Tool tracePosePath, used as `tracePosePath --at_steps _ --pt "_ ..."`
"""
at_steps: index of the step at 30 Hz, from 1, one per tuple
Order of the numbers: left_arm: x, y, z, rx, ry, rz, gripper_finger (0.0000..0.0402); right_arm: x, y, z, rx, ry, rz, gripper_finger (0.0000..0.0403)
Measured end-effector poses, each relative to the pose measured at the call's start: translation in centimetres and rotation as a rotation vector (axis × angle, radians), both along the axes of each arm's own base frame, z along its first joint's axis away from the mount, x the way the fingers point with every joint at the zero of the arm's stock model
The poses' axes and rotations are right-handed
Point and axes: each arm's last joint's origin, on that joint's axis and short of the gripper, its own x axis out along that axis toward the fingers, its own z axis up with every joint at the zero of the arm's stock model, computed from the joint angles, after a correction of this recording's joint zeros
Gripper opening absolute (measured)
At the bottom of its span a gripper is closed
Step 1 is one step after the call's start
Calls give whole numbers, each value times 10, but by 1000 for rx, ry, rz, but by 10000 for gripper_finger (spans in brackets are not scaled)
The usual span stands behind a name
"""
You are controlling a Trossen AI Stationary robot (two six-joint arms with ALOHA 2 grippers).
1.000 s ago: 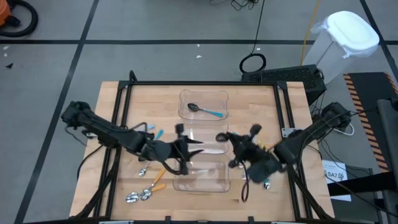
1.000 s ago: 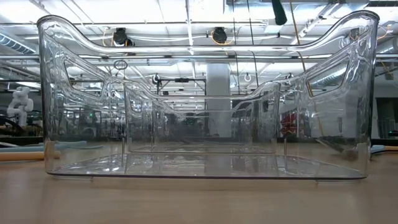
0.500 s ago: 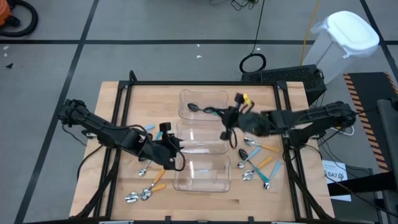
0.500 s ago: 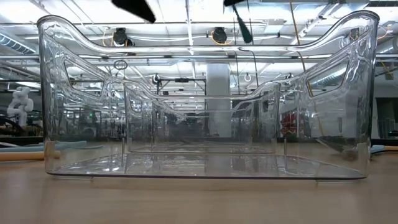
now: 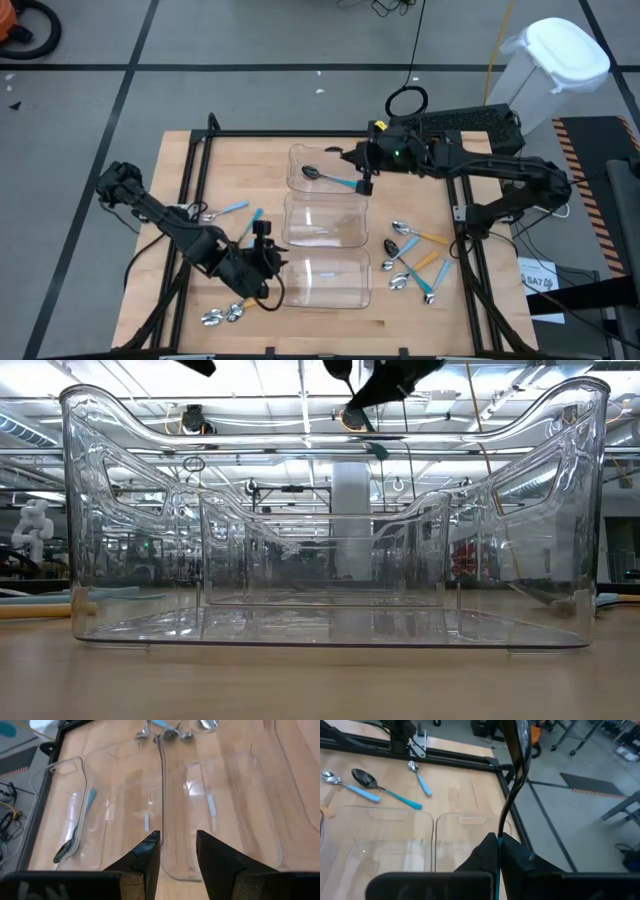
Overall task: Sort silverware by color (type)
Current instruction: Put the dark blue spoon into the top transparent bin
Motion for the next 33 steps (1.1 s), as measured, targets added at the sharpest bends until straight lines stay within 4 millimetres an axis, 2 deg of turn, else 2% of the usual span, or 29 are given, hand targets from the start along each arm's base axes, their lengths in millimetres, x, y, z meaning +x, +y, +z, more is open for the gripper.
tracePosePath --at_steps 7,17,33 --pt "1 2 -1 18 -4 16 127 7 -29 -17 60 40 -7 3" --pt "3 7 -1 43 0 21 127 22 -65 -52 118 118 -17 4" --pt "4 7 0 77 8 -12 127 43 -85 -105 205 255 -10 4"
